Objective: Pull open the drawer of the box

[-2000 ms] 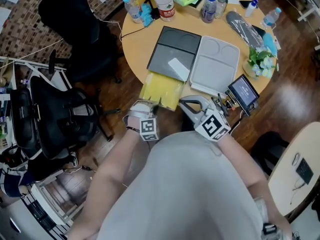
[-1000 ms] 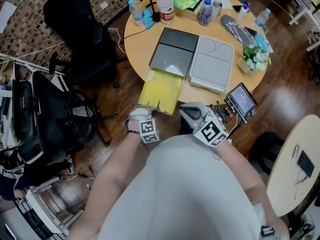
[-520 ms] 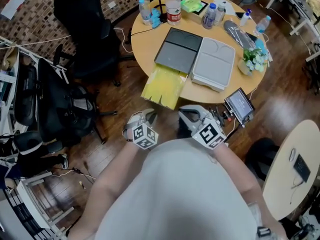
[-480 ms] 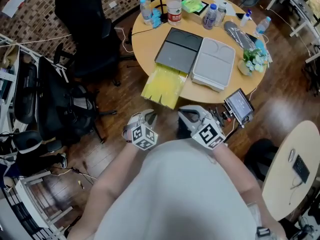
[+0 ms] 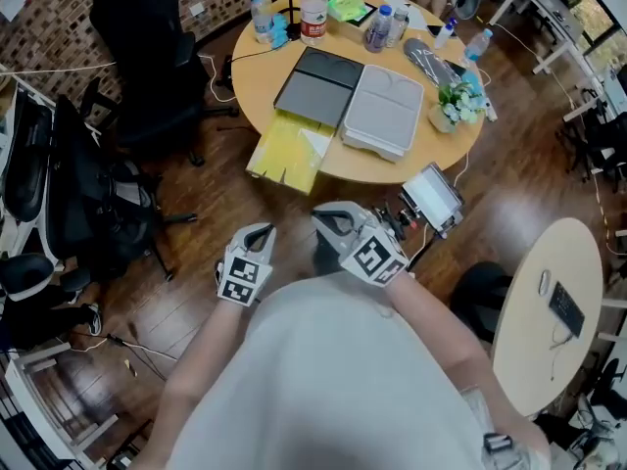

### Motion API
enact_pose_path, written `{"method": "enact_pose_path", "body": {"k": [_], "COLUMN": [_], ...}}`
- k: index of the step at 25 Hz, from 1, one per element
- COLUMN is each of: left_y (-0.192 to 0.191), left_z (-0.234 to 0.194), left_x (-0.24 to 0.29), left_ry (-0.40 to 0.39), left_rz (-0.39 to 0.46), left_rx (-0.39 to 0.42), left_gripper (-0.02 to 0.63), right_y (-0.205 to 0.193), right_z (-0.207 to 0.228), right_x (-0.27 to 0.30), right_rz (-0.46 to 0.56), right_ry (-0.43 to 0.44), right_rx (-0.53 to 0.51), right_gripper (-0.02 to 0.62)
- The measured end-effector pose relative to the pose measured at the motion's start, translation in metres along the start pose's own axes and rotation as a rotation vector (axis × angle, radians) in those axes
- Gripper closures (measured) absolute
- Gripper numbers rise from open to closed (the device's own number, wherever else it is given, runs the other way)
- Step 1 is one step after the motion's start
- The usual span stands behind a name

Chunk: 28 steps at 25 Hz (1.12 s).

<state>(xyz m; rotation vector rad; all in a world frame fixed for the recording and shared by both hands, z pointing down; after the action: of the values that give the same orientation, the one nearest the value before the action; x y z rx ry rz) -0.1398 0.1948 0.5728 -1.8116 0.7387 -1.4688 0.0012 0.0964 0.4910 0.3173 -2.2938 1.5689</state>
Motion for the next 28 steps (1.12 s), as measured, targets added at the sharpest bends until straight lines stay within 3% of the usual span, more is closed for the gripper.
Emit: {"method": "enact_pose_path", "body": {"k": [3, 6, 12, 19, 28], "left_y": [0.002, 0.012, 0.011, -0.004, -0.021], "left_z": [0.013, 0.029, 0.048, 0.051, 0.065], "left_x": [-0.016, -0.031, -0.051, -0.064, -0.062], "left_ry": [-0.049, -0.093, -0.149, -0.138, -0.150], "left_rz": [0.069, 0.158, 0.251, 0.261, 0.232], "left_rx": [-0.087, -0.150, -0.183, -0.209, -0.221], "left_gripper": [0.600, 0.600, 0.600, 0.600, 0.600], "right_y": [0.007, 0.013, 0.019, 0.014, 0.012], "right_z": [-0.014, -0.029, -0.051, -0.076, -0.088], "right_x": [-0.007, -0.014, -0.032, -0.037, -0.036], "right_rz": [-0.038, -0.009, -0.010, -0.057, -0.043], "right_ry": [0.011, 0.008, 0.012, 0.025, 0.034], "right_rx": [-0.014, -0.003, 0.039, 0.004, 0.023], "right_gripper": [0.592, 0.592, 0.592, 0.592, 0.592]}}
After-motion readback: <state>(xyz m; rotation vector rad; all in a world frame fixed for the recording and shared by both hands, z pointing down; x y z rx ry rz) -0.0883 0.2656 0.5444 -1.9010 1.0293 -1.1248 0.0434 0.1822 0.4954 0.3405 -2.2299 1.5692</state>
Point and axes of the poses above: the fingertips, and each gripper's own axes: x forward along the fingers, z to its right, y out of its top, the point moved 7 cm from there along -x, backward along the fingers, and after that the axes turned 11 degrees about -x, right-handed, at the moved point
